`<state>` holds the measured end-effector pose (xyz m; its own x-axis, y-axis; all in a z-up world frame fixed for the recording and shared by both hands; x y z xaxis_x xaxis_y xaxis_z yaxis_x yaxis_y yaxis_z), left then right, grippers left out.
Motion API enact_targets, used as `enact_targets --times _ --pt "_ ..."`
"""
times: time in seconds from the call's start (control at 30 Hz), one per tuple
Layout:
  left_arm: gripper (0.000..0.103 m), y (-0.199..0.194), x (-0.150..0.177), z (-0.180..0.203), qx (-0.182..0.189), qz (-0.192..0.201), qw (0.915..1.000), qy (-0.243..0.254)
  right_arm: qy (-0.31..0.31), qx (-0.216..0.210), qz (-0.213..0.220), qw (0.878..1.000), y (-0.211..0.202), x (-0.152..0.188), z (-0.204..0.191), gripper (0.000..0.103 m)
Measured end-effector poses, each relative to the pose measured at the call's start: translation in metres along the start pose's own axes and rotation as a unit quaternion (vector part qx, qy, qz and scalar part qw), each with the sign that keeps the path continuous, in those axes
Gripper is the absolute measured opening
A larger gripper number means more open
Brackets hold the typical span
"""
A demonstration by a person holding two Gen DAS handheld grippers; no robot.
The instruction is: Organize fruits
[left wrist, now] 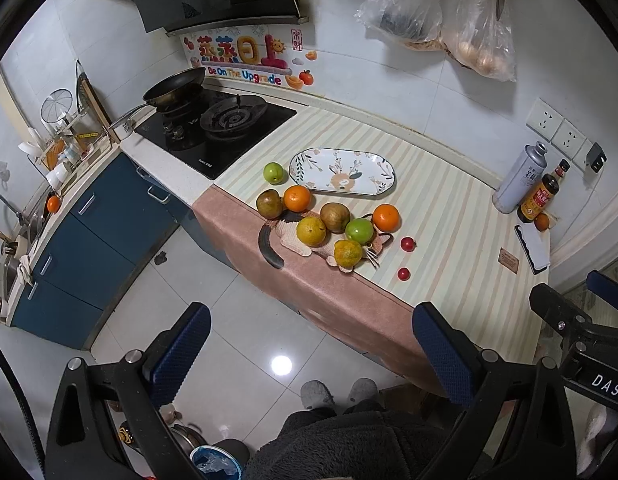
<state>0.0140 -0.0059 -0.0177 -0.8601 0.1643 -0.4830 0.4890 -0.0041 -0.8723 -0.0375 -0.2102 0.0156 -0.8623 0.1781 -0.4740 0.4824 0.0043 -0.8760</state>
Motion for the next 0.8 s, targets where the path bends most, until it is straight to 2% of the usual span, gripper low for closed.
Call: enact_targets --times 0.8 --pt "0.103 -0.0077 -0.0050 -0.0017 0.003 0.005 1.0000 -0.004 -0.006 -0.003 0.004 1.000 -0.0057 0.0019 -0.0082 0.103"
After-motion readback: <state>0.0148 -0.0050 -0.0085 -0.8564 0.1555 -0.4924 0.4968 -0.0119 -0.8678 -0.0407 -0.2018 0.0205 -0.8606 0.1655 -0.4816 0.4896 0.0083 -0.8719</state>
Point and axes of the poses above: each gripper's, at about its wrist camera, not at the fingertips, and y roughly the way its jaws point, z to its right, x to its underside, the point moved 3 cm from there along y, roughly the way its jaws point, and after that the axes turned 4 degrees about y, right-handed, at the moved point
